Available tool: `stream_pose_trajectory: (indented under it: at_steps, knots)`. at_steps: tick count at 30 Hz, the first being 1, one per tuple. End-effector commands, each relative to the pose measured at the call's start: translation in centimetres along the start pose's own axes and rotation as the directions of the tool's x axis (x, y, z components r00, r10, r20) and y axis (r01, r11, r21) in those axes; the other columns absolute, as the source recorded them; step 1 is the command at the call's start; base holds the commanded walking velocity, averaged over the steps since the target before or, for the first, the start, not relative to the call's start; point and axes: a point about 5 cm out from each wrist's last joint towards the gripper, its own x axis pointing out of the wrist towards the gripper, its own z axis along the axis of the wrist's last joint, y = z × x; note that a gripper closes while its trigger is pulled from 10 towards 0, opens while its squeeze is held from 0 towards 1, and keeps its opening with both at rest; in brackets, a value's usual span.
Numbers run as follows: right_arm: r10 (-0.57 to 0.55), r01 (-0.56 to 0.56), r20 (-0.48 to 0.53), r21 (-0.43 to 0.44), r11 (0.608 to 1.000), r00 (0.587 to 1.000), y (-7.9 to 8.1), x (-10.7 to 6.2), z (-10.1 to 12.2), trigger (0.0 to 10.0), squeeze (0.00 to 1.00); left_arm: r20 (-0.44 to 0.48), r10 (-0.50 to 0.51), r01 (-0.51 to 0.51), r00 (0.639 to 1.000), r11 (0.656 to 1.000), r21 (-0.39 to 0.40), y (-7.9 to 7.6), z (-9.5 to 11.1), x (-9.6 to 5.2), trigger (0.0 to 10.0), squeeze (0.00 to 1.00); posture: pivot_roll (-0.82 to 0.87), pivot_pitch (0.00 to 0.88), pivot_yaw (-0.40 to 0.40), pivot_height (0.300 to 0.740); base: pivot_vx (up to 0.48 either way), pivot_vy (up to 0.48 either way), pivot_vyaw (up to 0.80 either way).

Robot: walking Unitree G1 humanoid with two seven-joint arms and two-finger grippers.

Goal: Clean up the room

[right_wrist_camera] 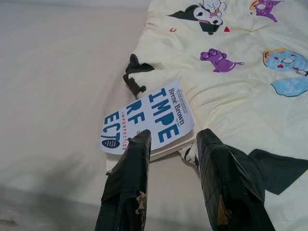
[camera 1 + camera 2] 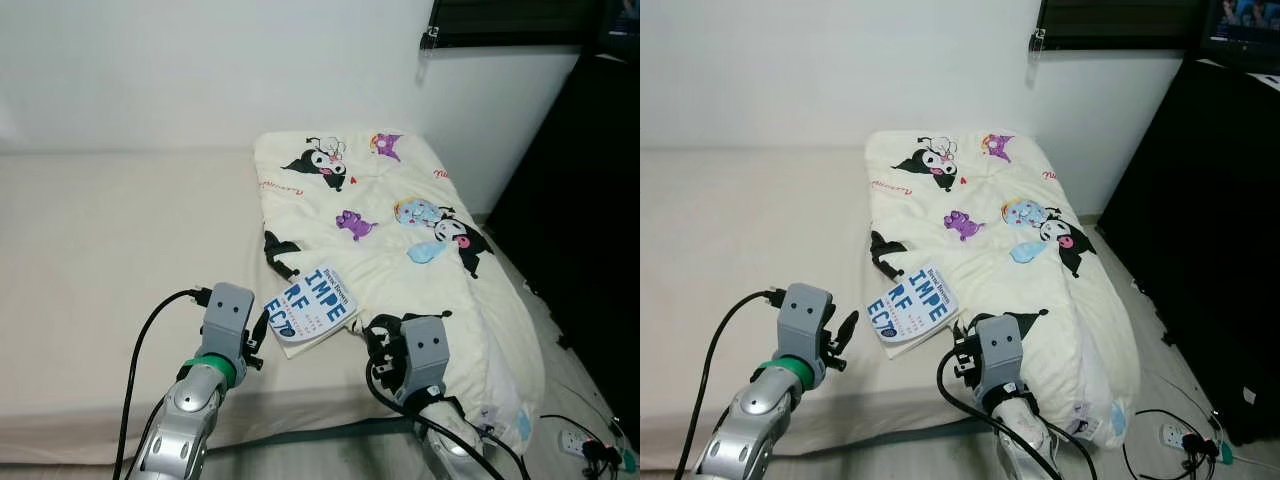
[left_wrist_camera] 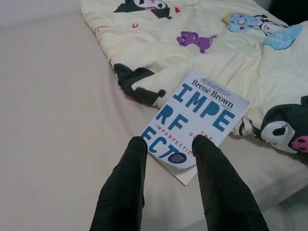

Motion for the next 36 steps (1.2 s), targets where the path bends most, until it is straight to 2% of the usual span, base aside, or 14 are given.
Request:
stream_pose_trajectory:
  at_steps: [1,14,18,23,35,36]
  knots:
    - [-0.008,0.008,-0.029,0.011,1.0,1.0,0.0,-0.5,-0.8,10.0,0.0,-0.017,-0.002,0.002,1.0,1.0,-0.002,-0.2,-0.5,-0.2,10.0,0.0,-0.12,0.091,0.081,0.665,0.0,0.0,0.0]
    - [-0.008,0.008,-0.028,0.022,1.0,1.0,0.0,-0.3,-0.8,10.0,0.0,-0.017,-0.003,0.003,1.0,1.0,-0.001,-0.2,-0.5,-0.2,10.0,0.0,-0.12,0.088,0.08,0.615,0.0,0.0,0.0]
    - [-0.018,0.02,-0.023,0.052,0.998,1.0,-0.2,-0.1,-0.6,10.0,0.0,-0.018,-0.004,0.004,1.0,1.0,0.0,-0.2,-0.6,-0.3,10.0,0.0,-0.12,0.086,0.081,0.595,0.0,0.0,0.0]
    - [-0.034,0.035,-0.015,0.091,0.995,0.999,-0.5,0.1,-0.4,10.0,0.0,-0.018,-0.005,0.005,1.0,1.0,0.001,-0.2,-0.6,-0.3,10.0,0.0,-0.12,0.083,0.082,0.582,0.0,0.0,-0.08]
    - [-0.044,0.044,-0.003,0.098,0.994,0.999,-0.9,0.4,-0.1,10.0,0.0,-0.018,-0.007,0.007,1.0,1.0,0.005,0.0,-0.6,-0.5,10.0,0.0,-0.11,0.097,0.095,0.554,0.0,0.0,0.0]
    - [-0.038,0.035,0.022,0.105,0.994,0.999,-1.2,1.1,0.6,10.0,0.0,-0.019,-0.01,0.01,1.0,1.0,0.008,0.0,-0.6,-0.8,10.0,0.0,-0.11,0.108,0.102,0.554,0.0,0.0,0.0]
